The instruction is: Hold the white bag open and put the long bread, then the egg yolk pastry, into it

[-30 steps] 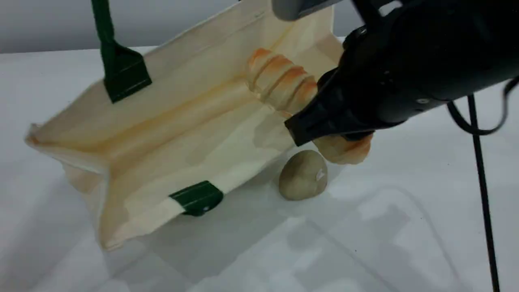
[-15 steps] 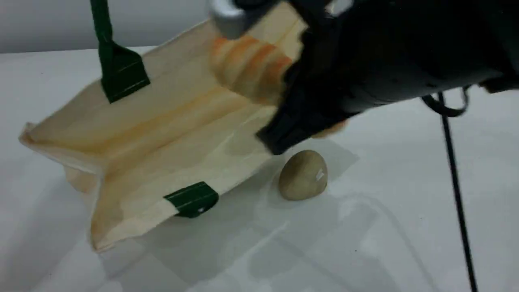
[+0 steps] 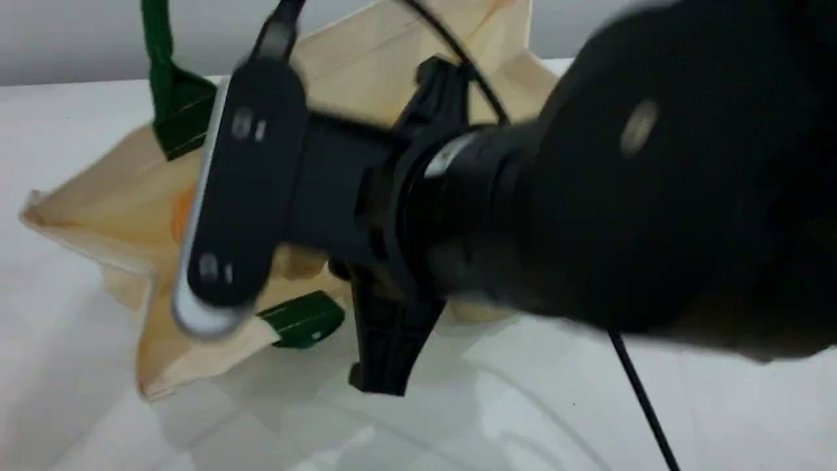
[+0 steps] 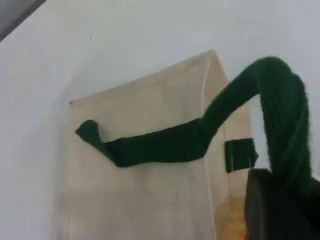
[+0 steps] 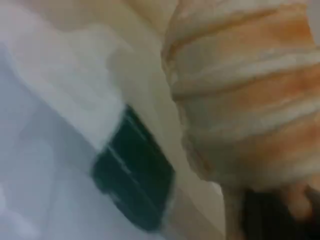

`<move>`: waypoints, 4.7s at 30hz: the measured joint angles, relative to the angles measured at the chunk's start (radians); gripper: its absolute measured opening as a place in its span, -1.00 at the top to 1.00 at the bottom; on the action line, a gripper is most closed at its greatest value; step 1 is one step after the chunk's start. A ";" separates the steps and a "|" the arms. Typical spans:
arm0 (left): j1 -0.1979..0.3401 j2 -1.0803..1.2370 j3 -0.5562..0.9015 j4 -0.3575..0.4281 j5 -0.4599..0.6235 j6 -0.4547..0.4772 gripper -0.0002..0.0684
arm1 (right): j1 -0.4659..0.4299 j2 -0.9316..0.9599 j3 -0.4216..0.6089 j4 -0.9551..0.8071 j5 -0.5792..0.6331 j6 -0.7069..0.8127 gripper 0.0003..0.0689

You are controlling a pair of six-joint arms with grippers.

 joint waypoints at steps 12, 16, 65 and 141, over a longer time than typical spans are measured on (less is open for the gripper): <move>0.000 0.000 0.000 -0.001 0.000 0.003 0.74 | -0.002 0.242 -0.097 -0.336 -0.307 0.001 0.84; 0.000 0.000 0.000 -0.001 0.000 0.000 0.74 | -0.002 0.290 -0.177 -0.304 -0.341 0.001 0.84; 0.000 0.000 0.000 0.007 0.000 0.046 0.75 | 0.143 0.244 -0.198 0.488 -0.614 0.001 -0.28; 0.002 0.000 0.000 0.182 0.000 -0.077 0.75 | -0.364 0.044 -0.189 0.525 0.600 0.001 -0.28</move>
